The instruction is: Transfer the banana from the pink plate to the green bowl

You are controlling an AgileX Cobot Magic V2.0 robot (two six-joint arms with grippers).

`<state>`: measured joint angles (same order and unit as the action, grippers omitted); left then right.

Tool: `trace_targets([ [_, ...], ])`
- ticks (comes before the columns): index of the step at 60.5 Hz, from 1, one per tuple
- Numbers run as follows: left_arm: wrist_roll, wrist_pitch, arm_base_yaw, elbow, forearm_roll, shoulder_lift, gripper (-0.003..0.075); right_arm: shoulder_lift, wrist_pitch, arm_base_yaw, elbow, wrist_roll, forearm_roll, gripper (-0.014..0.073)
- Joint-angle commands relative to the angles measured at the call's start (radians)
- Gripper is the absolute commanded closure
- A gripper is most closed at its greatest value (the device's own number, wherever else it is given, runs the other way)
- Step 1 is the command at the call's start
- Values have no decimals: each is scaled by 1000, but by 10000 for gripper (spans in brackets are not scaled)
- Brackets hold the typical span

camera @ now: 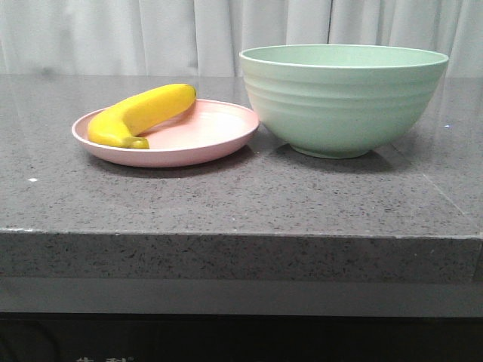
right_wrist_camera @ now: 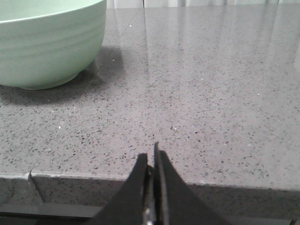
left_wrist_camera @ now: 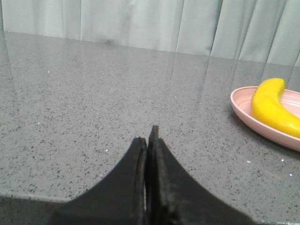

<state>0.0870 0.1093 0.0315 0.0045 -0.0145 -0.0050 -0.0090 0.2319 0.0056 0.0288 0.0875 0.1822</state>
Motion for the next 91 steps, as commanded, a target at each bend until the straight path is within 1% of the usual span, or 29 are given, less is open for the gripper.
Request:
trace_targets([
  [1, 0, -115, -1, 3, -9, -23, 738, -24, -105, -4, -5, 5, 1, 651],
  [8, 0, -169, -1, 1, -9, -23, 738, -24, -151, -4, -5, 5, 1, 651],
  [13, 0, -186, -1, -17, -9, -23, 738, -24, -157, -4, -5, 5, 1, 651],
  [19, 0, -176, -1, -64, -9, -11, 738, -24, -205, -4, -6, 5, 1, 651],
  [24, 0, -109, -1, -132, -9, 26, 738, -24, -247, -4, -26, 5, 10, 652],
  [29, 0, -6, -1, -227, -9, 109, 738, -13, -197, -4, -106, 5, 10, 652],
  [33, 0, 40, -1, -297, -7, 187, 738, 21, -139, -4, -195, 5, 10, 652],
  [42, 0, 34, -1, -400, -7, 366, 738, 173, 17, -4, -413, 5, 10, 652],
  [48, 0, 24, -1, -439, -7, 457, 738, 289, 63, -4, -519, 5, 10, 652],
  [53, 0, 12, -1, -447, -7, 490, 738, 353, 100, -4, -566, 5, 9, 652],
  [58, 0, -1, -1, -447, -7, 493, 730, 379, 111, -4, -573, 5, 9, 650],
  [61, 0, -11, -1, -447, -7, 493, 688, 383, 115, -4, -573, 5, 9, 636],
  [64, 0, -16, -1, -447, -7, 493, 612, 383, 115, -4, -573, 6, 6, 592],
  [68, 0, -24, -1, -447, -7, 493, 450, 383, 115, -4, -573, 6, -10, 482],
  [69, 0, -26, -1, -447, -7, 493, 414, 383, 114, -4, -573, 6, -19, 433],
  [70, 0, -28, -1, -447, -7, 493, 360, 383, 114, -4, -573, 6, -23, 398],
  [73, 0, -31, -1, -447, -9, 493, 258, 383, 114, -4, -573, 6, -32, 248],
  [74, 0, -33, -1, -447, -14, 493, 227, 383, 114, -4, -573, 6, -33, 211],
  [75, 2, -33, -1, -447, -22, 493, 211, 383, 114, -4, -573, 6, -34, 161],
  [77, 2, -34, -1, -447, -46, 493, 186, 383, 114, -4, -573, 6, -34, 91],
  [81, 2, -21, -1, -447, -71, 493, 183, 383, 115, -4, -573, 6, -33, 1],
  [84, 2, -5, 1, -455, -68, 500, 184, 383, 115, -4, -573, 6, -33, -21],
  [87, -19, 38, 18, -481, -67, 519, 184, 383, 114, -4, -573, 6, -33, -19],
  [91, -55, 125, 62, -550, -67, 576, 184, 383, 114, -4, -573, 6, -33, -19],
])
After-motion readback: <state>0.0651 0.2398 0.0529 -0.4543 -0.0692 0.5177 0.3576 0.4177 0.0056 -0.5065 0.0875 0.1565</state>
